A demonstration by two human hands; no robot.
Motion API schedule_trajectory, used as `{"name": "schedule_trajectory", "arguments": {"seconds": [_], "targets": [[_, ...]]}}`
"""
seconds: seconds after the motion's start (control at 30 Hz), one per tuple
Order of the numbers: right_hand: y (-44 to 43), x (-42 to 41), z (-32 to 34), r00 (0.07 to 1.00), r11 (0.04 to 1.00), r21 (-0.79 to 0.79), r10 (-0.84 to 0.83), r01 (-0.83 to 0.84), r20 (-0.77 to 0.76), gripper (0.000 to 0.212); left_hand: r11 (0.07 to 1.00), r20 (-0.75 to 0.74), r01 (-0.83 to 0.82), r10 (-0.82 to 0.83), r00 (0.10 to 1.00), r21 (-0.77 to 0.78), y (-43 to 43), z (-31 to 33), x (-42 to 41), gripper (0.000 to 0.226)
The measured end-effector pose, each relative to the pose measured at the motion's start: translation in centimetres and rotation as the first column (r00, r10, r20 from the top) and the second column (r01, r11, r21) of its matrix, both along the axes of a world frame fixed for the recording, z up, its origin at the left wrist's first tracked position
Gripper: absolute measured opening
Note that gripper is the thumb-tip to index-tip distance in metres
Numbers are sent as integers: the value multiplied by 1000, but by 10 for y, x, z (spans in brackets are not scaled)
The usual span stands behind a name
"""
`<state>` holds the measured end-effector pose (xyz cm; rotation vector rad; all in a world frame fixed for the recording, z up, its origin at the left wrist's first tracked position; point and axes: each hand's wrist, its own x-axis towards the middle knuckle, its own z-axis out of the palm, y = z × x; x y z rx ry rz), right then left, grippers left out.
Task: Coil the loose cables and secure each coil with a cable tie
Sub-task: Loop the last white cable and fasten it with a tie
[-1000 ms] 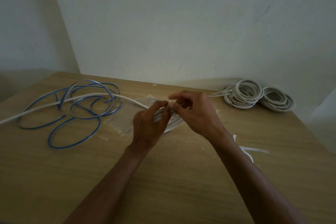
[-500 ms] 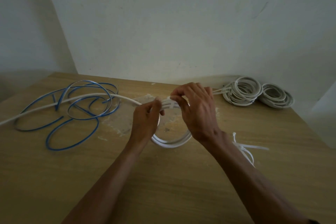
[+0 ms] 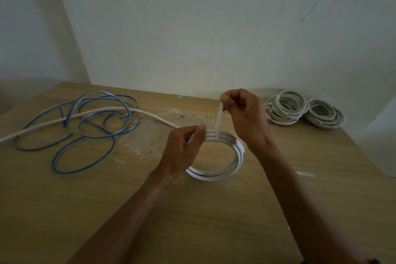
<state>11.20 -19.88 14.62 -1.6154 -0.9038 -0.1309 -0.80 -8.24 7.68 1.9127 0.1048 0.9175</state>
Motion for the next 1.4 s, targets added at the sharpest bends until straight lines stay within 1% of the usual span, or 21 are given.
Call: {"name": "schedule_trajectory", "arguments": {"seconds": [0.03,0.07,0.13,0.2,0.27,0.3,0.37,0.4,0.43,0.5,0.57,0.63,0.7,0.77,0.87,0.93,1.0,1.1,1.23,1.3,1.4], "targets": [[-2,-2,4,999,999,9,41,-40,-14,4,1000,1,-21,21,1000,-8,1,-1,1,43],[-5,-4,8,996,996,-11,84,-84,-22,6,999,8,-38,38,999,-21,3,-2,1,45],[-8,-8,9,990,976,-173,140,-134,26,23,997,12,-64,64,998,-37,6,-3,2,45],[-8,-10,5,973,944,-303,181,-131,144,18,995,9,-88,88,996,-50,7,-4,3,44],[-8,-11,2,945,958,-272,169,-91,280,8,990,-14,-114,113,993,-81,11,-6,5,45],[-6,-12,0,909,966,-253,157,-58,387,6,986,-30,-138,136,990,-97,13,-6,6,49],[0,-19,-9,786,967,-251,128,35,604,6,969,-60,-204,198,978,-139,19,-7,10,55],[4,-22,-14,745,967,-244,113,68,657,7,958,-81,-221,210,974,-184,22,-6,10,56],[6,-24,-17,738,969,-231,96,83,668,7,946,-102,-223,205,974,-234,23,-5,10,55],[8,-25,-20,777,984,-165,56,62,626,5,936,-124,-230,203,971,-267,23,-1,7,53],[9,-24,-17,841,997,-79,24,22,540,5,952,-120,-218,196,973,-216,18,5,3,56],[6,-22,-12,911,999,-32,3,11,413,7,968,-130,-159,135,982,-193,9,10,0,57],[4,-18,-9,965,999,-25,-26,34,263,8,961,-181,-76,28,983,-266,-1,13,-2,55],[4,-13,-10,991,999,-25,-24,27,132,6,944,-215,-8,-68,974,-331,-3,14,-5,55],[6,-7,-16,1000,1000,2,16,-16,8,8,951,-251,39,-121,960,-308,-2,12,-8,54],[6,-4,-21,1000,1000,1,21,-21,9,12,969,-282,45,-115,953,-243,-3,12,-8,52],[6,-3,-24,993,1000,-21,-4,7,120,6,973,-307,28,-100,946,-230,-4,12,-6,46],[6,-2,-24,957,998,-61,26,-9,288,11,910,-291,-16,-116,950,-414,-1,13,-3,42],[10,1,-33,942,960,-268,160,-80,295,33,743,-230,-85,-94,969,-664,11,10,1,51],[9,3,-36,950,941,-323,185,-99,250,46,693,-197,-88,-80,977,-716,14,9,2,53],[4,10,-34,988,918,-370,156,-139,15,58,603,-188,-125,-42,981,-788,19,6,4,52]]}}
